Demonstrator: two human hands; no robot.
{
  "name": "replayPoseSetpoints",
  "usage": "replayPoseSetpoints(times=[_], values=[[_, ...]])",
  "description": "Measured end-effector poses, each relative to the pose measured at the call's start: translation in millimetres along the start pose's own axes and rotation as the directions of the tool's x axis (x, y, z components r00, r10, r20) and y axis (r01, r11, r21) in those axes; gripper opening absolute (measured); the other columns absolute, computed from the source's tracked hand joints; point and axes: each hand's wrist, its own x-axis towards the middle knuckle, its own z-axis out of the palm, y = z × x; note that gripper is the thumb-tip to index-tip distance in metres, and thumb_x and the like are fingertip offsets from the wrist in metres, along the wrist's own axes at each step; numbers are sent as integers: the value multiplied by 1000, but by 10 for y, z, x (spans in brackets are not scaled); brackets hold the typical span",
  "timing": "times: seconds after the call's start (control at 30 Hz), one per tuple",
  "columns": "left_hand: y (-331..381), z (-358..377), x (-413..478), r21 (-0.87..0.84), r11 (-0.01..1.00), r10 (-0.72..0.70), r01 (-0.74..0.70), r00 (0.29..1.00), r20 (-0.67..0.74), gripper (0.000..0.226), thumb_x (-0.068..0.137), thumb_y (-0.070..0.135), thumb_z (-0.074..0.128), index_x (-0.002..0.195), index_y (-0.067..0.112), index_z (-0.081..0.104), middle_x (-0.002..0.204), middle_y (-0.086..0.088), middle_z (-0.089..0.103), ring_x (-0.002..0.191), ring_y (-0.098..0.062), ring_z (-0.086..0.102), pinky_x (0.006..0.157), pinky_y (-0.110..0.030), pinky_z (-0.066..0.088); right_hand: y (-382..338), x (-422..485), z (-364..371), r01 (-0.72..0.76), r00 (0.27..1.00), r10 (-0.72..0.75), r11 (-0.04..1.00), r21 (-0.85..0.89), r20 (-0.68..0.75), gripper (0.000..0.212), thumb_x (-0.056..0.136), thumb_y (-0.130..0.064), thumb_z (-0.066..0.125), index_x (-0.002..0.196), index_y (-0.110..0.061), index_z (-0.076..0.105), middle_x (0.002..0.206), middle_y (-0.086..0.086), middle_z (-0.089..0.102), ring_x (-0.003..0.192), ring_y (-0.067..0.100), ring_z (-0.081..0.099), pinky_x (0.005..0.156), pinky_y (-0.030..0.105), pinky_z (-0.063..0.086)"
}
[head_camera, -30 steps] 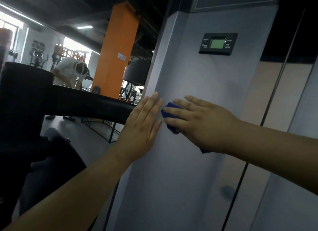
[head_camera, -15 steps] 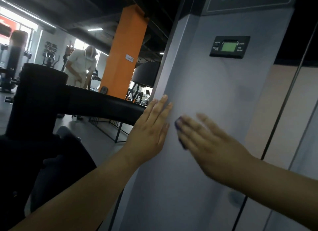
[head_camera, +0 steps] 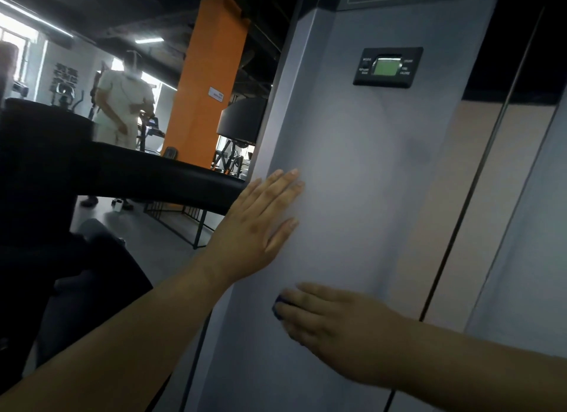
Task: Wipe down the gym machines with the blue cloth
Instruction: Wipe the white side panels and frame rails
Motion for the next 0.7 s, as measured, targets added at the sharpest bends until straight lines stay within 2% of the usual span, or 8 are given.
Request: replayPoseSetpoints(times=[0.13, 0.17, 0.3, 0.43, 0.47, 0.57, 0.6, 0.7], values=[[-17, -10, -13, 0, 1000, 0, 0, 1000, -7, 63, 114, 31, 57, 170, 14, 34, 181, -2, 24, 168, -20, 18, 133, -57, 24, 177, 12, -50, -266, 958, 263, 964, -16, -117, 46, 117, -18, 34, 154, -3, 57, 165, 20, 48, 154, 39, 44, 131, 53, 27], [-7, -4, -14, -1, 1000, -2, 2, 1000, -9, 63, 114, 31, 57, 170, 14, 34, 181, -2, 24, 168, -20, 18, 133, -57, 24, 83, 14, 6, -280, 954, 276, 960, -23, -115, 46, 117, -18, 35, 155, -1, 55, 166, 21, 46, 155, 41, 42, 132, 54, 26], [14, 22, -8, -9, 1000, 1, -1, 1000, -12, 64, 113, 28, 58, 170, 13, 35, 180, -3, 26, 168, -21, 19, 132, -59, 24, -206, 23, 149, -107, 994, 107, 994, 22, -2, 47, 119, -22, 30, 151, -9, 62, 163, 13, 52, 153, 36, 45, 134, 50, 20], [-2, 15, -17, -3, 1000, -3, 3, 1000, -19, 63, 113, 29, 57, 170, 12, 35, 180, -5, 26, 168, -23, 19, 132, -60, 25, 53, 73, -28, -362, 926, 363, 932, 30, -101, 48, 115, -17, 34, 157, -5, 53, 167, 17, 45, 157, 39, 39, 132, 53, 25], [-4, 13, -17, -3, 1000, -6, 6, 1000, -19, 63, 113, 29, 56, 170, 12, 34, 180, -5, 26, 168, -23, 19, 132, -61, 25, -41, 87, 6, -358, 926, 359, 933, 29, -116, 48, 115, -16, 34, 156, -3, 54, 167, 19, 45, 156, 40, 39, 132, 54, 24], [11, 18, -17, 1, 1000, 14, -14, 1000, -10, 59, 115, 29, 54, 170, 17, 37, 180, -6, 25, 169, -24, 18, 131, -62, 24, -405, 102, 193, -151, 988, 152, 987, 45, -22, 50, 119, -21, 25, 146, -9, 66, 160, 13, 55, 152, 35, 46, 134, 51, 19], [21, 21, -24, 14, 1000, 29, -28, 1000, -13, 56, 115, 29, 53, 169, 20, 40, 180, -8, 24, 168, -26, 18, 131, -62, 23, -394, 113, 188, -150, 989, 151, 987, 55, -10, 50, 119, -22, 25, 145, -11, 67, 159, 11, 56, 152, 34, 47, 134, 50, 17], [51, 25, -35, 41, 998, 56, -55, 998, -15, 53, 116, 30, 52, 167, 27, 44, 180, -9, 24, 168, -30, 18, 131, -63, 22, -148, 175, 95, -316, 945, 320, 947, 63, -71, 49, 116, -19, 29, 155, -7, 56, 166, 15, 47, 157, 37, 37, 134, 52, 18]])
